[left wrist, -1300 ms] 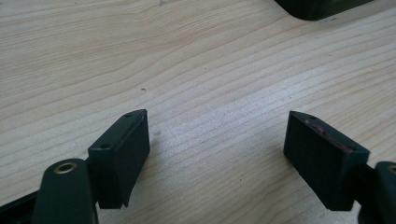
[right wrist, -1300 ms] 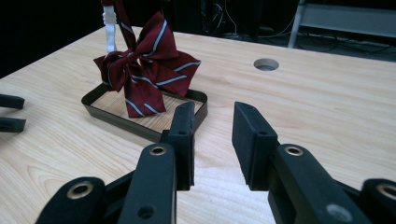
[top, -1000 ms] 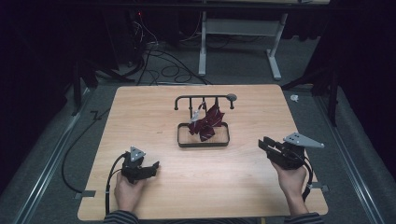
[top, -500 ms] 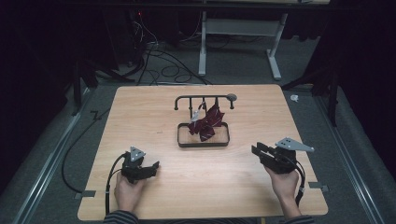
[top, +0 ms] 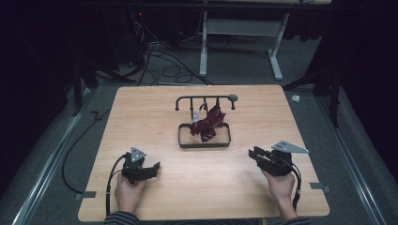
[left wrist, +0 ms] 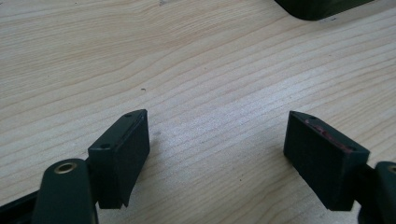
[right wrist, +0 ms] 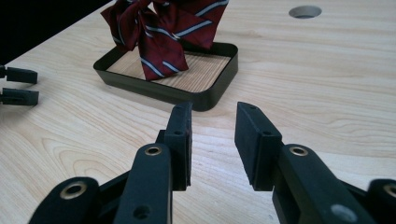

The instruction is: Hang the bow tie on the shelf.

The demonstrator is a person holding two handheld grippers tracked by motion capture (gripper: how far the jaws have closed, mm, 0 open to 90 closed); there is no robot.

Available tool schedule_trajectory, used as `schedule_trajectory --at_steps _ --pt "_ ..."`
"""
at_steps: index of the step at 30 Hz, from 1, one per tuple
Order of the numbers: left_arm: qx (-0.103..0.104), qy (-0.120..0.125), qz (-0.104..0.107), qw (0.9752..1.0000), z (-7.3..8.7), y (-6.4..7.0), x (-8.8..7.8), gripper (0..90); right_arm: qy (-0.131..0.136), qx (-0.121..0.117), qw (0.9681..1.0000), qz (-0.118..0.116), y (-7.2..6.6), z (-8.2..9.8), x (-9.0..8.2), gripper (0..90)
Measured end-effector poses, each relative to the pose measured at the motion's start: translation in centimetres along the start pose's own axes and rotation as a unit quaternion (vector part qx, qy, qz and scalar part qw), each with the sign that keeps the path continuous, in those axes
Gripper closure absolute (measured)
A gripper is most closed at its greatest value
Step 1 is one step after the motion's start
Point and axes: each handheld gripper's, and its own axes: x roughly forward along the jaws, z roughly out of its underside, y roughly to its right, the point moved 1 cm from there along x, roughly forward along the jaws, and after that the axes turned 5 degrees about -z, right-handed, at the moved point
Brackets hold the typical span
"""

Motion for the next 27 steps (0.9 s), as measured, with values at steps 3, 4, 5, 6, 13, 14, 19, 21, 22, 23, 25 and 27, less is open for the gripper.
schedule_trajectory --at_steps 3,4,5,6,13,14,19,21,22,23,25,27 --pt "0.000 0.000 0.000 1.0000 0.0 0.0 0.0 23.0 -0.006 0.004 1.0000 -0.001 0.0 0.2 0.5 68.6" --pt "0.000 0.000 0.000 1.0000 0.0 0.0 0.0 23.0 -0.007 0.004 1.0000 -0.002 0.0 0.2 0.7 68.6" --pt "0.001 0.000 0.000 1.0000 0.0 0.0 0.0 23.0 -0.008 0.005 1.0000 -0.002 0.0 0.3 0.9 68.6" --pt "0.000 0.000 0.000 1.0000 0.0 0.0 0.0 23.1 -0.010 0.005 0.9999 -0.002 0.0 0.4 1.1 68.6" --pt "0.000 0.000 0.000 1.0000 0.0 0.0 0.0 23.1 -0.027 0.014 0.9995 -0.003 0.2 1.1 2.3 68.3" --pt "0.000 0.000 0.000 1.0000 0.0 0.0 0.0 23.0 -0.028 0.013 0.9995 -0.003 0.2 1.2 2.4 68.3" --pt "0.001 0.000 0.000 1.0000 0.0 0.0 0.0 23.1 -0.036 0.014 0.9993 -0.001 0.2 1.5 2.8 68.3" --pt "0.000 0.000 0.000 1.0000 0.0 0.0 0.0 23.0 -0.037 0.014 0.9992 0.000 0.3 1.6 3.0 68.3" --pt "0.000 0.000 0.000 1.0000 0.0 0.0 0.0 23.1 -0.040 0.015 0.9991 0.000 0.3 1.7 3.1 68.2" --pt "0.000 0.000 0.000 1.0000 0.0 0.0 0.0 23.0 -0.042 0.015 0.9990 0.000 0.3 1.8 3.2 68.2" --pt "0.001 0.000 0.000 1.0000 0.0 0.0 0.0 23.0 -0.046 0.016 0.9988 0.002 0.4 1.9 3.4 68.2" --pt "0.000 0.000 0.000 1.0000 0.0 0.0 0.0 23.0 -0.049 0.018 0.9986 0.003 0.5 2.0 3.6 68.2"
